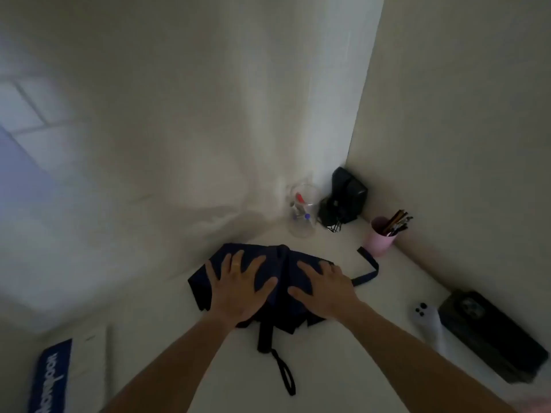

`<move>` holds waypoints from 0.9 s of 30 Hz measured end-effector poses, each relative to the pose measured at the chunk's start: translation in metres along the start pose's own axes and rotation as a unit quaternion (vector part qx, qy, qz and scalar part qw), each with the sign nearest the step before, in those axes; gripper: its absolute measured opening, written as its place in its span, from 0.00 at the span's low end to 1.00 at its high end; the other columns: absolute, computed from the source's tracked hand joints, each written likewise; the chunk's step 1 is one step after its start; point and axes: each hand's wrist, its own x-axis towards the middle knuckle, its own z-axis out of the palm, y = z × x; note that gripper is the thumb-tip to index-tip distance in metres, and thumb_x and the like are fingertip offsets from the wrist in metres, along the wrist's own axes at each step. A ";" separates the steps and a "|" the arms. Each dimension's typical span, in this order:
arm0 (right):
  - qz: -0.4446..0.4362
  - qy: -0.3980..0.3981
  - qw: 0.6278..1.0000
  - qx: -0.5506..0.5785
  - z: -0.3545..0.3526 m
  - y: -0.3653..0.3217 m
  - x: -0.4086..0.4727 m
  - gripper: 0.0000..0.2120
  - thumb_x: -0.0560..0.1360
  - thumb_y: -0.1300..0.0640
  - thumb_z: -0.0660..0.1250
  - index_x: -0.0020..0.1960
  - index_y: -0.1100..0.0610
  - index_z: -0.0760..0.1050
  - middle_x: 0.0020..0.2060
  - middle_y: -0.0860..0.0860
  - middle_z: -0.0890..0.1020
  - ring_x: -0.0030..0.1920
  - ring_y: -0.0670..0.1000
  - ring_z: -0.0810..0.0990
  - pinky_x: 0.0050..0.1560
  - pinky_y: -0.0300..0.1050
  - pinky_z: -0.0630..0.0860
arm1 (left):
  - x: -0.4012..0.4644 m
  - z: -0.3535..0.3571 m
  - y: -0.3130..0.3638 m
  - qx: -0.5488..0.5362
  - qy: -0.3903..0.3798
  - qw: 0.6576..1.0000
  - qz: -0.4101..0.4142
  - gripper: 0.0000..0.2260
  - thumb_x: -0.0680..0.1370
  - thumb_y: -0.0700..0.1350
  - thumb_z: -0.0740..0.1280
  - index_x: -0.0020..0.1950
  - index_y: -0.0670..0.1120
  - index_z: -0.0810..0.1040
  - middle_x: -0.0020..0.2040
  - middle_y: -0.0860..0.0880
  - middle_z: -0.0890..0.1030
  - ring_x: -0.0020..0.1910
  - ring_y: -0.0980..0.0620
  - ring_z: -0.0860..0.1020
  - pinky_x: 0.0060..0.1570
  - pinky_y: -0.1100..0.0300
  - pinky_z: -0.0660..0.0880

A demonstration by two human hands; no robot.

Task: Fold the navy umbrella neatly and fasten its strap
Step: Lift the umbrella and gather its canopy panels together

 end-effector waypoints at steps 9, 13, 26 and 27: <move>0.031 0.131 0.987 0.089 0.117 0.012 0.076 0.35 0.75 0.25 0.46 0.78 0.32 0.38 0.82 0.56 0.48 0.80 0.63 0.49 0.77 0.66 0.51 | 0.061 0.116 -0.029 -0.022 0.066 0.997 -0.016 0.33 0.75 0.77 0.48 0.79 0.70 0.46 0.84 0.48 0.51 0.83 0.41 0.47 0.76 0.29 0.42; 0.024 0.231 0.972 0.041 0.178 0.014 0.088 0.35 0.77 0.27 0.43 0.80 0.39 0.47 0.80 0.59 0.58 0.80 0.63 0.54 0.77 0.68 0.51 | 0.060 0.163 -0.043 -0.061 0.081 0.995 -0.016 0.30 0.74 0.77 0.41 0.76 0.75 0.40 0.85 0.51 0.44 0.83 0.45 0.39 0.77 0.32 0.38; 0.018 0.312 0.949 0.037 0.191 0.014 0.081 0.32 0.79 0.32 0.46 0.75 0.46 0.65 0.73 0.59 0.71 0.74 0.63 0.66 0.74 0.63 0.57 | 0.055 0.176 -0.042 -0.126 0.155 0.980 -0.005 0.28 0.81 0.68 0.52 0.80 0.63 0.57 0.83 0.50 0.59 0.82 0.47 0.52 0.80 0.40 0.43; 0.020 0.325 0.945 0.036 0.192 0.013 0.075 0.29 0.79 0.33 0.49 0.71 0.49 0.71 0.68 0.59 0.76 0.70 0.63 0.71 0.71 0.61 0.63 | 0.048 0.177 -0.042 -0.137 0.170 0.976 -0.005 0.27 0.81 0.67 0.53 0.79 0.61 0.60 0.82 0.49 0.62 0.82 0.46 0.55 0.80 0.40 0.46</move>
